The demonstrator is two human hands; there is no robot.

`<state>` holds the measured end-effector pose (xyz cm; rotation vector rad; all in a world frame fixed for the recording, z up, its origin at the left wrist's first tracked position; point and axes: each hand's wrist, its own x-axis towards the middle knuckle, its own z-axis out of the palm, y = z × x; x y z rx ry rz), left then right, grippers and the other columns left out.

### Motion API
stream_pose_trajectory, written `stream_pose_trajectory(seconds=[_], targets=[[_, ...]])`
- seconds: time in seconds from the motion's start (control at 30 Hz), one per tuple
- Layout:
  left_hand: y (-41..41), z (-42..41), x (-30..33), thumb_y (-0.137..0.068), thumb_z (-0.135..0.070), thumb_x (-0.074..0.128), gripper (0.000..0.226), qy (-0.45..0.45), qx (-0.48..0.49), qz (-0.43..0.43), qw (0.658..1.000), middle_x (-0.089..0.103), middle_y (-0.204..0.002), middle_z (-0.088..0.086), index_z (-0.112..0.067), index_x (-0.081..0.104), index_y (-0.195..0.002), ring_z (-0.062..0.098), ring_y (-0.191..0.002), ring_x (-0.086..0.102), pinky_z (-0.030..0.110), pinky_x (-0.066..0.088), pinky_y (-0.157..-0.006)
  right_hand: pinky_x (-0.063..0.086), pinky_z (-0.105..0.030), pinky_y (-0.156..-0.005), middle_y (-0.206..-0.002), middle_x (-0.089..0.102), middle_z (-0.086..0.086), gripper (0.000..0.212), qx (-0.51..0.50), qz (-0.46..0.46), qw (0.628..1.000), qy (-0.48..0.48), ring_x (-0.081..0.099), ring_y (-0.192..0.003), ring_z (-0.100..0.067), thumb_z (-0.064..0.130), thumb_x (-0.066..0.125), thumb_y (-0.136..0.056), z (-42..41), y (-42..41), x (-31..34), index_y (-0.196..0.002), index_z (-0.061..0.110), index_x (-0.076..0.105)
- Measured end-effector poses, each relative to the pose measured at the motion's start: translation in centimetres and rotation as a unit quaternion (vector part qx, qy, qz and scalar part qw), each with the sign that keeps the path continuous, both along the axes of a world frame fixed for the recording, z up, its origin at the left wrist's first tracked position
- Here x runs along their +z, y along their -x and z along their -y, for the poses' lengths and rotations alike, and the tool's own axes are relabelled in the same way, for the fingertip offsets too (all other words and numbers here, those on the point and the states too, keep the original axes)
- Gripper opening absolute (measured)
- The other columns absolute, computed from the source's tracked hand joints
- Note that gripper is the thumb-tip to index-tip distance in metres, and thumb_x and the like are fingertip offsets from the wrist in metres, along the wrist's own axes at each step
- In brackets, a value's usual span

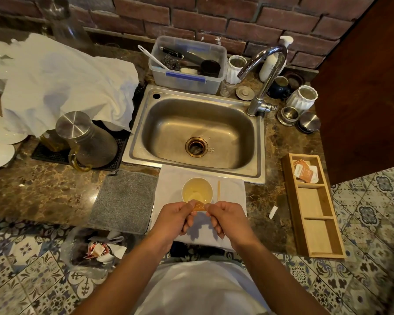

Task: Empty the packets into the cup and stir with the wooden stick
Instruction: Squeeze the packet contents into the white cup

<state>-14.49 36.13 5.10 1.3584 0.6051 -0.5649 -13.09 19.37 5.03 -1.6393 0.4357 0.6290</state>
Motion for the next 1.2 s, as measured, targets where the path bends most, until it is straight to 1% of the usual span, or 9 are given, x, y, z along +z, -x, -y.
stream_pose_trajectory(seconds=[0.2,0.27,0.4,0.53,0.67,0.77,0.97,1.1,1.2], targets=[[0.05,-0.05,0.19,-0.101,-0.029,0.059,0.038,-0.001,-0.006,-0.006,1.000,0.051,-0.050,0.001,-0.010,0.061,-0.068,0.012,-0.042,0.037,0.024,0.028,-0.044,0.032,-0.026,-0.041,-0.054,0.051,-0.004,0.027,-0.038,-0.017,0.991,-0.130,0.038,-0.042,-0.013,0.017,0.062,-0.101,-0.32,0.17,0.31,-0.076,0.008,0.067],[0.02,0.09,0.23,-0.101,-0.027,0.059,0.037,0.000,0.001,-0.007,1.000,0.050,-0.049,0.001,-0.010,0.059,-0.068,0.012,-0.041,0.036,0.024,0.027,-0.044,0.034,-0.028,-0.043,-0.055,0.052,-0.005,0.027,-0.043,-0.020,0.992,-0.114,0.039,-0.043,-0.014,0.016,0.062,-0.101,-0.39,0.11,0.13,-0.076,0.007,0.067],[0.06,0.06,0.16,-0.100,-0.024,0.060,0.036,-0.008,0.007,-0.005,1.000,0.050,-0.050,0.002,-0.009,0.058,-0.068,0.012,-0.041,0.036,0.024,0.028,-0.043,0.039,-0.032,-0.049,-0.051,0.055,-0.004,0.025,-0.002,0.015,1.000,0.023,0.044,-0.046,-0.018,0.013,0.065,-0.095,-0.69,0.22,0.14,-0.072,0.005,0.064],[0.12,0.22,0.26,-0.101,-0.023,0.059,0.039,-0.013,0.004,-0.008,1.000,0.049,-0.050,0.002,-0.012,0.058,-0.063,0.010,-0.040,0.036,0.021,0.028,-0.042,0.039,-0.031,-0.047,-0.054,0.054,-0.007,0.021,-0.030,-0.005,0.995,-0.096,0.042,-0.045,-0.016,0.014,0.067,-0.097,-0.78,0.35,0.36,-0.081,0.000,0.065],[0.14,0.17,0.29,-0.101,-0.027,0.059,0.040,-0.012,0.003,-0.006,1.000,0.047,-0.050,0.003,-0.012,0.056,-0.064,0.010,-0.040,0.034,0.022,0.028,-0.042,0.042,-0.031,-0.048,-0.053,0.058,-0.006,0.028,-0.006,0.006,1.000,-0.025,0.046,-0.045,-0.018,0.019,0.068,-0.097,-0.62,0.33,0.25,-0.075,0.001,0.066],[0.15,0.05,0.15,-0.100,-0.027,0.061,0.038,-0.010,0.008,-0.006,1.000,0.046,-0.049,0.002,-0.011,0.058,-0.066,0.010,-0.040,0.033,0.023,0.026,-0.044,0.039,-0.030,-0.047,-0.055,0.057,-0.006,0.025,-0.028,-0.004,0.996,-0.088,0.044,-0.045,-0.015,0.016,0.065,-0.099,-0.53,0.45,0.31,-0.078,0.002,0.067],[0.03,0.02,0.10,-0.102,-0.022,0.058,0.040,-0.012,0.009,-0.008,1.000,0.046,-0.050,0.003,-0.011,0.056,-0.064,0.010,-0.039,0.034,0.023,0.027,-0.043,0.040,-0.031,-0.047,-0.057,0.058,-0.010,0.024,-0.018,0.009,0.999,-0.049,0.045,-0.047,-0.019,0.012,0.064,-0.097,-0.50,0.19,0.24,-0.076,0.001,0.066],[0.04,0.03,0.18,-0.102,-0.023,0.057,0.037,-0.009,0.005,-0.004,1.000,0.047,-0.048,0.001,-0.008,0.058,-0.069,0.011,-0.040,0.034,0.023,0.028,-0.043,0.039,-0.030,-0.045,-0.060,0.060,-0.012,0.029,-0.009,-0.030,0.998,-0.060,0.047,-0.046,-0.019,0.021,0.064,-0.099,-0.40,0.19,0.08,-0.076,0.004,0.068],[0.08,0.00,0.19,-0.102,-0.024,0.057,0.037,-0.008,0.003,-0.004,1.000,0.047,-0.048,0.001,-0.008,0.059,-0.069,0.012,-0.040,0.034,0.025,0.027,-0.045,0.038,-0.030,-0.046,-0.056,0.057,-0.007,0.034,0.007,-0.028,0.998,-0.054,0.044,-0.046,-0.018,0.024,0.062,-0.101,-0.32,0.42,-0.10,-0.071,0.008,0.066]])
